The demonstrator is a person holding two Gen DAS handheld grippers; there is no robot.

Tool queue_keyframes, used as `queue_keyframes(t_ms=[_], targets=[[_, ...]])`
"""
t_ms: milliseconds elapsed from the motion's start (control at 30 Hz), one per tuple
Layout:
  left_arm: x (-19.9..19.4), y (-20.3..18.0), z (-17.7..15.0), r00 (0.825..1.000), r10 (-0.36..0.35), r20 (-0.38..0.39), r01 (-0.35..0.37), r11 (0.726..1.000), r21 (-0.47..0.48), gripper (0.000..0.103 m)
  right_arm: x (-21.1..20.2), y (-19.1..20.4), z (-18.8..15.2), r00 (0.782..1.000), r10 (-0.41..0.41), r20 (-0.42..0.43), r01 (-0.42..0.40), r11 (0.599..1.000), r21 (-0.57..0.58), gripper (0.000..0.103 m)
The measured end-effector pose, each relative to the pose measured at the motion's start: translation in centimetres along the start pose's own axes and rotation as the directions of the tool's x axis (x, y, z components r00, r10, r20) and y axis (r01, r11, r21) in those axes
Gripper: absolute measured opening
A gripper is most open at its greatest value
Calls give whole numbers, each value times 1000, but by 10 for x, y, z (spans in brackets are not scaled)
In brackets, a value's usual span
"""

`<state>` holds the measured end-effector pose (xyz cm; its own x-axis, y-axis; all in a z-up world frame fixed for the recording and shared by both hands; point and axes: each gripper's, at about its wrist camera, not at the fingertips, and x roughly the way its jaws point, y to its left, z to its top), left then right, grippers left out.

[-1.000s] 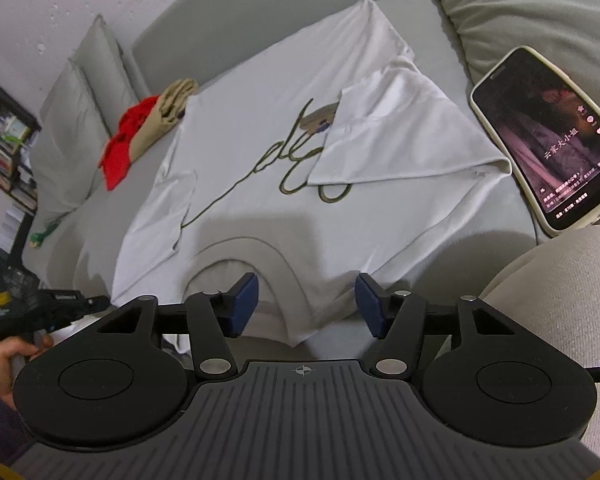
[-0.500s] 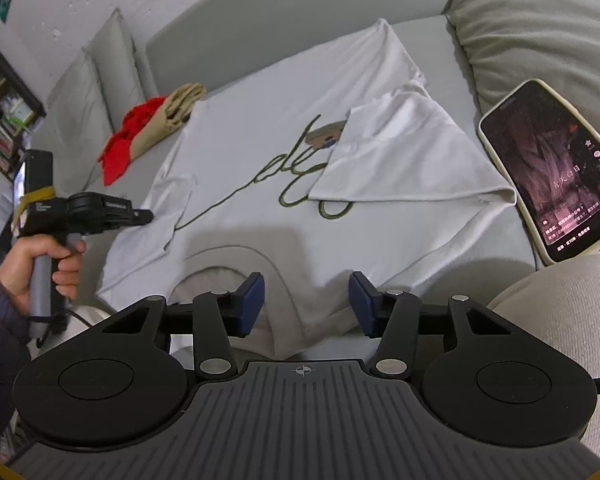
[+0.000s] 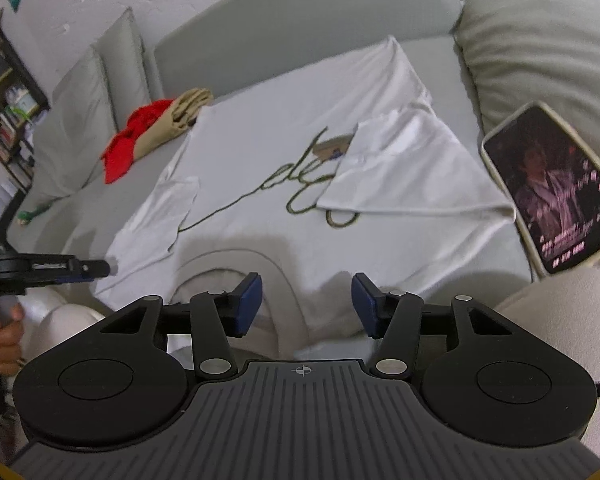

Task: Fold clothes

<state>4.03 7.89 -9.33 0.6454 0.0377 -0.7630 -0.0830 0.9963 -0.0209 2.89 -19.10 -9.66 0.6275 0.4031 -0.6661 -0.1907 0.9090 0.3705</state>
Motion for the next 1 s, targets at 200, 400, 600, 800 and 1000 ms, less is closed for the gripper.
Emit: queue_keyframes(t_ms=[200,400,600,800,1000], targets=[[23,-50,-27,996,91,-7,-89,985,150,31,20,25,6,994,-107,0,106,983,-150,54],[13,-57,-53,991,26,-130,-1,982,188,32,27,41,-11,975,-216,-42,197,942,-272,61],[2,-48,-75,988,-46,-150,64,992,113,34,15,39,-27,955,-216,-205,172,962,-211,61],[-21,-33,-64,994,43,102,-48,998,44,42,-21,40,-37,990,-140,25,142,962,-234,61],[-8,-34,-59,993,46,104,-52,997,52,45,-20,48,-28,962,-162,218,222,932,-288,57]])
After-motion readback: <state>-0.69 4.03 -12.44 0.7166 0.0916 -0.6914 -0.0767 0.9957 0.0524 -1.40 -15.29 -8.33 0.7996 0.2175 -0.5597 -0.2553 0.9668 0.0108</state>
